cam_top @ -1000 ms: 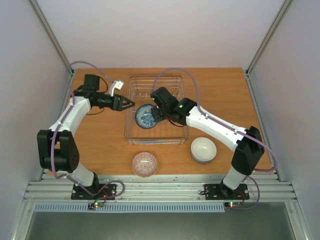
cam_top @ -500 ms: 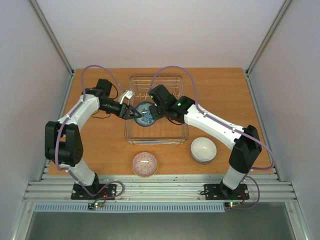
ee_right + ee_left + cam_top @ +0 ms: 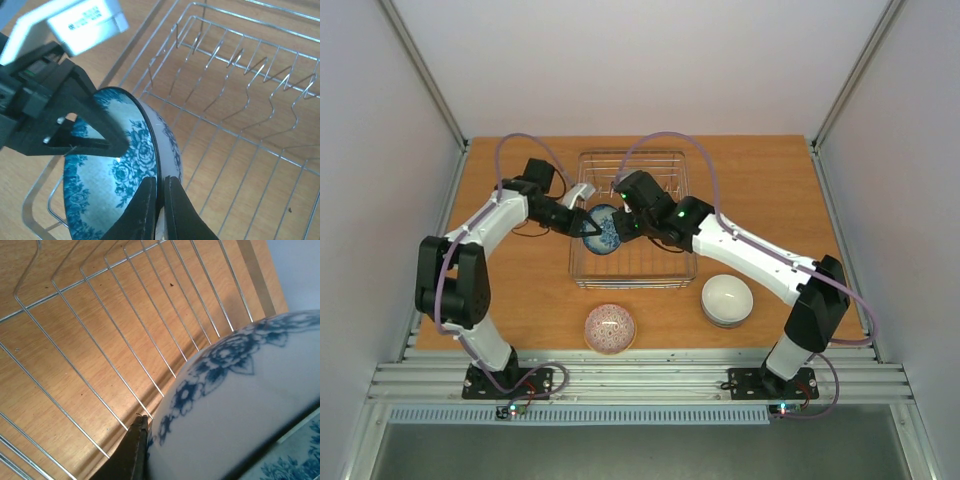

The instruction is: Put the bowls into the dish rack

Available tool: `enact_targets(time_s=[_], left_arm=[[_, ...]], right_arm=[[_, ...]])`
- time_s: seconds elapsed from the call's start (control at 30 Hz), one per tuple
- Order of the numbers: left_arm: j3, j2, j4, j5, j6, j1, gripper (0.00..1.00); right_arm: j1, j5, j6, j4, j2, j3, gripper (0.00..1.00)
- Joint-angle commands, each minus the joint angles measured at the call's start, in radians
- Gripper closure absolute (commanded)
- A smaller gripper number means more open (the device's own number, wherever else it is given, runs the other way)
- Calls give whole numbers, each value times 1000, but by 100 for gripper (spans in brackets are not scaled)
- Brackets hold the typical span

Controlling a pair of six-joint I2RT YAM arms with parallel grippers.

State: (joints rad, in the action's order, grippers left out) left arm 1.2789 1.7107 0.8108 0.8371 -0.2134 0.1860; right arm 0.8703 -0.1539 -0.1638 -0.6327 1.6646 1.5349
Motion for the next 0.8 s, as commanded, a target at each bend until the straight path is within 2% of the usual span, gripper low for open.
enact_targets(time_s=[0.0, 0.1, 0.13, 0.27, 0.37, 0.5, 0.77], left_arm=[[-19, 6, -57, 6, -8, -2, 100], [-28, 3, -70, 37, -21, -2, 99], [-30, 4, -71, 52, -30, -3, 99], [-40, -2, -69, 105, -73, -3, 99], [-70, -19, -103, 178, -102, -8, 100], [-123, -42, -131, 361, -135, -14, 100], [-129, -37, -95, 439, -194, -27, 100]], right_arm=[[-19, 2, -11, 20, -42, -17, 96], [-19, -11, -8, 35, -59, -41, 85], [-20, -19, -7, 38, -67, -51, 77], [-29, -7, 5, 107, -144, -140, 30], [-72, 122, 50, 190, -203, -235, 12], [-162, 396, 141, 336, -244, -356, 8], [-218, 764, 367, 703, -183, -493, 4]])
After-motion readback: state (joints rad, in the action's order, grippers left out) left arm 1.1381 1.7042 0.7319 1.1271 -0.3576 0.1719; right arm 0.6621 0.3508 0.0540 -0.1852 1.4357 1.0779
